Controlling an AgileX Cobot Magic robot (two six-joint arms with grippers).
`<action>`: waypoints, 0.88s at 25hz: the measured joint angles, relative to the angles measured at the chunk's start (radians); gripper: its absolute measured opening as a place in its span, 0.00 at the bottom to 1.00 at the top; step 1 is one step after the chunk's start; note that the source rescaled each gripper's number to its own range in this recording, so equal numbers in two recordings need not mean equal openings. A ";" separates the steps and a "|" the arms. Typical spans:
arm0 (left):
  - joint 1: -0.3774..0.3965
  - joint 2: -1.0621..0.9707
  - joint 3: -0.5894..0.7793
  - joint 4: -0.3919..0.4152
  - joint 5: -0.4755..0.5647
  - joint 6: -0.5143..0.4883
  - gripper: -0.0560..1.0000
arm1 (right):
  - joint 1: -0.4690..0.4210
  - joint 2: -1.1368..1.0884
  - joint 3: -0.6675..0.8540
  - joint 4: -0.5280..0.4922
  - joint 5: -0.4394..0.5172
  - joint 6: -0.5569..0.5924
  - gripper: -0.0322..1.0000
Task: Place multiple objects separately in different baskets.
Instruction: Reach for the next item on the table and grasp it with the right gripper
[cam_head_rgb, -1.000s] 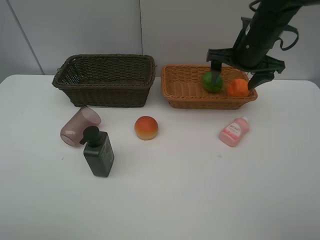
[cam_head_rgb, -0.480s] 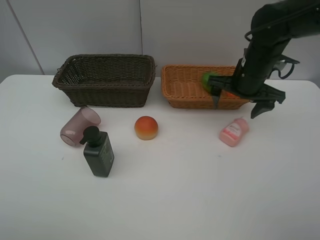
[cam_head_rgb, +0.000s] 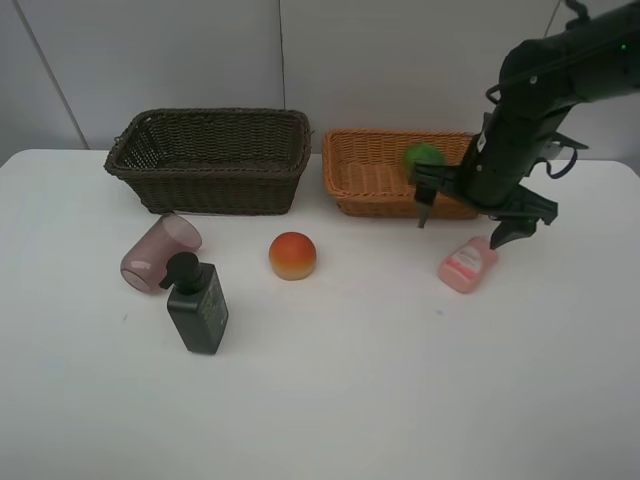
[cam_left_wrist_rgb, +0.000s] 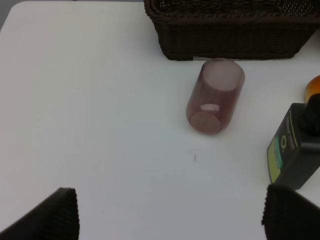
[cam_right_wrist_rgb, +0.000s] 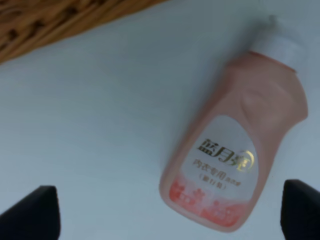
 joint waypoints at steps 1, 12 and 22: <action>0.000 0.000 0.000 0.000 0.000 0.000 0.92 | -0.001 0.004 0.006 0.009 0.000 0.007 0.91; 0.000 0.000 0.000 0.000 0.000 0.000 0.92 | -0.053 0.039 0.016 0.031 0.014 0.195 0.91; 0.000 0.000 0.000 0.000 -0.001 0.000 0.92 | -0.082 0.095 0.017 0.032 -0.034 0.197 0.91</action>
